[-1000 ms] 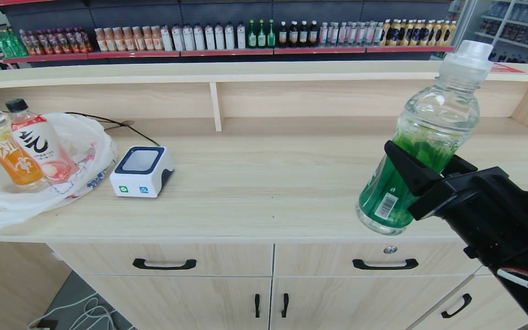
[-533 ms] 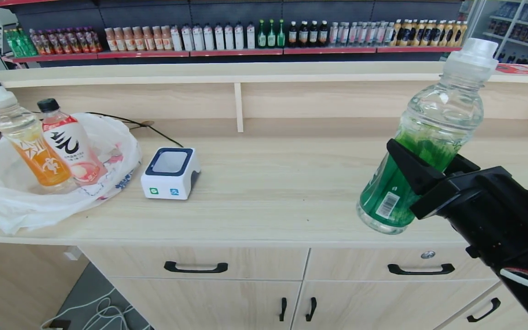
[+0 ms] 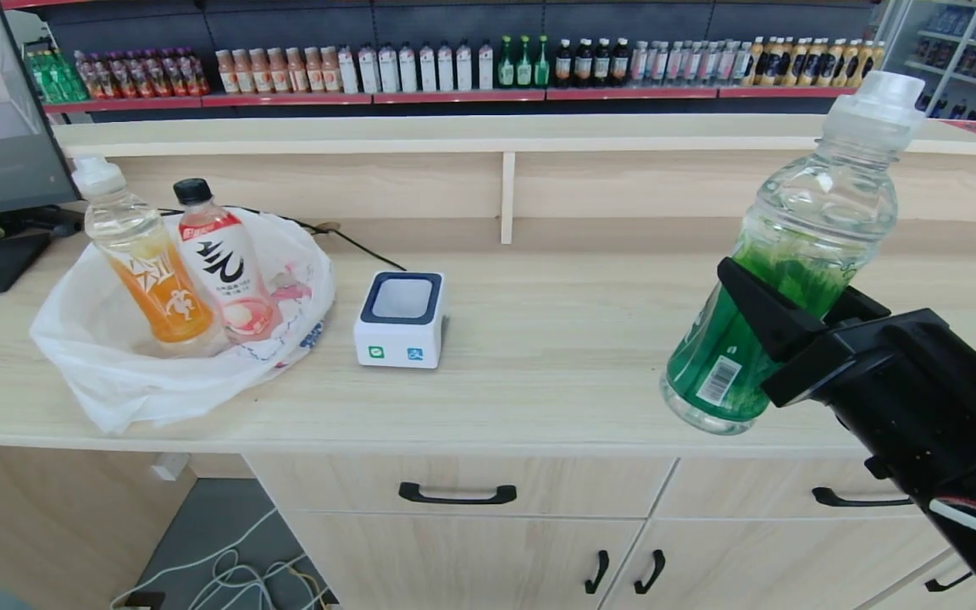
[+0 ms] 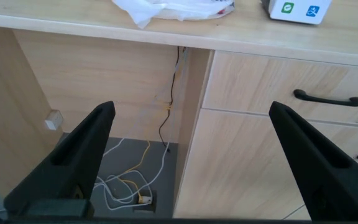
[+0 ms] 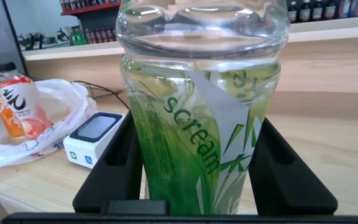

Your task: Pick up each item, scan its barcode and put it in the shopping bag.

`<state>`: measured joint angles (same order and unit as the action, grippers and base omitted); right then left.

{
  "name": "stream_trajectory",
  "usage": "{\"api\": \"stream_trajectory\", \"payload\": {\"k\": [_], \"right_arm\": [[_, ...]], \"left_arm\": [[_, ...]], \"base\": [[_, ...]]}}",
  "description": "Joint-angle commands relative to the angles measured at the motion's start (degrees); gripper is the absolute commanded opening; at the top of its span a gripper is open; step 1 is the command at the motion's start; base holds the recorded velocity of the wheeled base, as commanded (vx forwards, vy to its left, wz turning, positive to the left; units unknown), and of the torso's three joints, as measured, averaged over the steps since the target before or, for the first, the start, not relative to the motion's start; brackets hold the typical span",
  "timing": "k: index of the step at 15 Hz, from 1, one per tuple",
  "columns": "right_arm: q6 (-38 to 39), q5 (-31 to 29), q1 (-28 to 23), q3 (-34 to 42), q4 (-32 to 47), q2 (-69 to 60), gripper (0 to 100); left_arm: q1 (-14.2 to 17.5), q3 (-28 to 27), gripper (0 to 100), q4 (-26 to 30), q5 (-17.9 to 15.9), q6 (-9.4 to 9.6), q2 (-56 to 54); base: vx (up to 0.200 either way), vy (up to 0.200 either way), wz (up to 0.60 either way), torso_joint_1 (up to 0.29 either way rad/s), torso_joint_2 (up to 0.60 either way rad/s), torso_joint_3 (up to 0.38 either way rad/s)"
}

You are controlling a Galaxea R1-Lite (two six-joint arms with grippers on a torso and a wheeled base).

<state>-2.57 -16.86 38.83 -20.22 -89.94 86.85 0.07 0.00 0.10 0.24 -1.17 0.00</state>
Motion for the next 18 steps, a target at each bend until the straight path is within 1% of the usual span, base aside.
{"api": "stream_trajectory", "payload": {"k": [1, 15, 18], "right_arm": [[-0.1, 0.0, 0.0, 0.0, -0.1, -0.2, 0], [-0.1, 0.0, 0.0, 0.7, -0.1, -0.3, 0], [-0.1, 0.0, 0.0, 0.6, -0.1, -0.4, 0]], "left_arm": [[0.0, 0.0, 100, 0.0, 0.0, -0.06, 0.0], [0.0, -0.1, 100, 0.0, 0.0, -0.24, 0.0], [0.0, -0.1, 100, 0.0, 0.0, -0.06, 0.0]], "base": [[0.0, 0.2, 0.0, 0.002, 0.0, 0.002], [0.0, 0.2, 0.0, 0.002, 0.0, 0.002], [0.0, 0.0, 0.0, 0.0, 0.0, 0.0]]}}
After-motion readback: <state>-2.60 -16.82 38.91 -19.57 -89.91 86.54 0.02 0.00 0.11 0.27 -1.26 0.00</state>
